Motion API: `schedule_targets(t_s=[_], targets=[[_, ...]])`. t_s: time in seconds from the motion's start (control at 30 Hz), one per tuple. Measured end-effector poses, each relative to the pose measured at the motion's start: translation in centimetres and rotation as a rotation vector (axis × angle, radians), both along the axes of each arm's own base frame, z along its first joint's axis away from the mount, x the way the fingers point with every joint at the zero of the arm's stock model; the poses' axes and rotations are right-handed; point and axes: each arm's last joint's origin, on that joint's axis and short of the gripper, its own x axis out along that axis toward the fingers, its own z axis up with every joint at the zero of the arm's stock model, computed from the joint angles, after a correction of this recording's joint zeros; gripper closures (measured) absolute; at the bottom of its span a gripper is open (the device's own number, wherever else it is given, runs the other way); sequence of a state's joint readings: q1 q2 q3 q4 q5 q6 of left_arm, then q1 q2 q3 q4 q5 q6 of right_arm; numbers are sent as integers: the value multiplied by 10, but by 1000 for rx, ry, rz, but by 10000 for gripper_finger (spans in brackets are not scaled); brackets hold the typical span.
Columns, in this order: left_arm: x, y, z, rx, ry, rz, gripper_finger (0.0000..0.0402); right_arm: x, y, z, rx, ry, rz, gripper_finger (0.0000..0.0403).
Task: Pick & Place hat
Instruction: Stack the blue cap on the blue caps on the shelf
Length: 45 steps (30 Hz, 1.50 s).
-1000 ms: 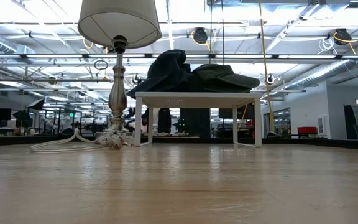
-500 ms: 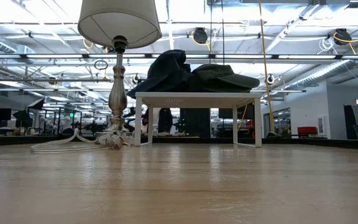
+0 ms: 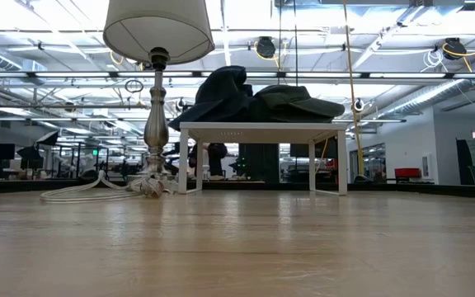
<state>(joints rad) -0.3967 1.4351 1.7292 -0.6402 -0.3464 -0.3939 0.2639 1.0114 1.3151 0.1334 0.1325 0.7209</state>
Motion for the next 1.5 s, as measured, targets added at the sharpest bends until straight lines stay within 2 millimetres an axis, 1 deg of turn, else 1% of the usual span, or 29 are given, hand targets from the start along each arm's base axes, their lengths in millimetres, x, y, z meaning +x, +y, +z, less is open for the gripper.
schedule_targets(t_s=[0.07,0.13,0.23,0.33,0.47,0.63,0.77,0.83,1.0,1.13,1.2,1.3,1.4,1.5], targets=[[-3,1,-7,5,4,9,230,11,-10,-3,-1,12,-10,403],[-7,3,-18,-1,9,26,220,21,-22,-6,4,21,-26,403],[-15,5,-33,-40,-48,20,207,34,-43,-10,27,47,-21,403],[-30,9,-48,-76,-126,6,198,45,-65,-9,19,67,-24,403],[-52,17,-66,-113,-258,-4,195,61,-91,0,4,67,-28,403],[-77,29,-89,-146,-364,3,194,83,-124,13,-27,61,-38,403],[-88,40,-97,-136,-404,31,194,98,-156,20,-43,60,-85,403],[-91,44,-95,-106,-423,40,194,105,-172,19,-49,64,-104,403],[-95,51,-90,-39,-466,64,194,122,-214,-2,17,102,-139,403],[-95,56,-88,-23,-480,86,195,131,-243,-14,41,41,-86,403],[-94,57,-89,-17,-475,94,194,135,-252,-19,55,6,-32,403],[-93,61,-89,-12,-476,115,195,146,-265,-33,109,1,10,403],[-92,66,-89,-5,-475,142,195,157,-272,-49,169,39,43,403],[-91,71,-89,6,-476,166,195,167,-274,-61,187,65,84,403]])
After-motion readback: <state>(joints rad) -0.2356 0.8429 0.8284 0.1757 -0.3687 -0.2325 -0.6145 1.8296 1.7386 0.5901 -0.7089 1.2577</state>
